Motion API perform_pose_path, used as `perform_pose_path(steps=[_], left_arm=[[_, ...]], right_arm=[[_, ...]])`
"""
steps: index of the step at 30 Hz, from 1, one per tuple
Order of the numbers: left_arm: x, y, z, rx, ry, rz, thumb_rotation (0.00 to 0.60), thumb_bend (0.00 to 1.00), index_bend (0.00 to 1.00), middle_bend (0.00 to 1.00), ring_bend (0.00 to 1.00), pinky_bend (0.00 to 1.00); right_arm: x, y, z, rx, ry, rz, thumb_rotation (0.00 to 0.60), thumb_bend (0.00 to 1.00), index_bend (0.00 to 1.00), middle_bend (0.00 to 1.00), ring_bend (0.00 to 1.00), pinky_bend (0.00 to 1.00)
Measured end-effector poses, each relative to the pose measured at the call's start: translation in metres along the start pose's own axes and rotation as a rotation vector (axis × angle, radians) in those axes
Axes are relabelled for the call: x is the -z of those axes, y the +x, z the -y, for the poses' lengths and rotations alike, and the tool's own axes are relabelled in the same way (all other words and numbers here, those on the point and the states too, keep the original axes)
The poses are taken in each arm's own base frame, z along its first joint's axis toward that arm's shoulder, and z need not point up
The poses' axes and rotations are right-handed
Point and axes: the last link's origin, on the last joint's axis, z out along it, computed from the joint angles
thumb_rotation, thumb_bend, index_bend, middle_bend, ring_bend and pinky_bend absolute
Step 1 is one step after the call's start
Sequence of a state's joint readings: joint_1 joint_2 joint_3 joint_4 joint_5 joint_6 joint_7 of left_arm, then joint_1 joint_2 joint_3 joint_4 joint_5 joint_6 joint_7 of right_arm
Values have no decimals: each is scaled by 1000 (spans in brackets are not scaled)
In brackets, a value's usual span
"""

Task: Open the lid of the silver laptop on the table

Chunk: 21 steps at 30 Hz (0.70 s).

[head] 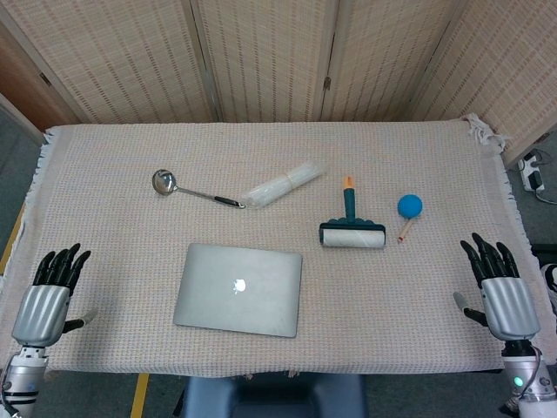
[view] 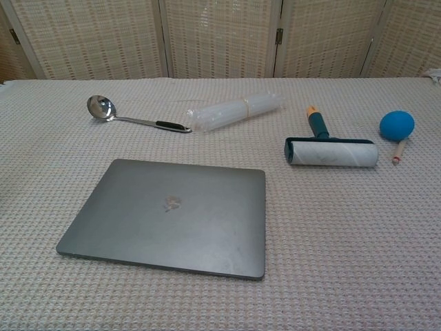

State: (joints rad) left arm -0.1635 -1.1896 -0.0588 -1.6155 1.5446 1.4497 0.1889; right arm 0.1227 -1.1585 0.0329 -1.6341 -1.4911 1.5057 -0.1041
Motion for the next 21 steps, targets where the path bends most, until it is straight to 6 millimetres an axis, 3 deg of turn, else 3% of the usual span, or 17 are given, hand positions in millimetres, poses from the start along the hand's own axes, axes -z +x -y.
perform_pose_path(steps=[6,12,21], left_arm=[[-21,3,-22,-26,-158,23,600,156,8,50,0,0],[-44,-1,-58,-6,-348,71,600,155,45,72,8,0],[-81,-25,-122,84,-569,146,600,156,67,92,21,0]], right_arm=[[-4,1,2,2,17,1,600,323,0,15,91,0],[-6,-1,6,0,39,6,600,323,0,15,92,0],[-6,-1,9,-1,50,12,600,321,0,14,94,0]])
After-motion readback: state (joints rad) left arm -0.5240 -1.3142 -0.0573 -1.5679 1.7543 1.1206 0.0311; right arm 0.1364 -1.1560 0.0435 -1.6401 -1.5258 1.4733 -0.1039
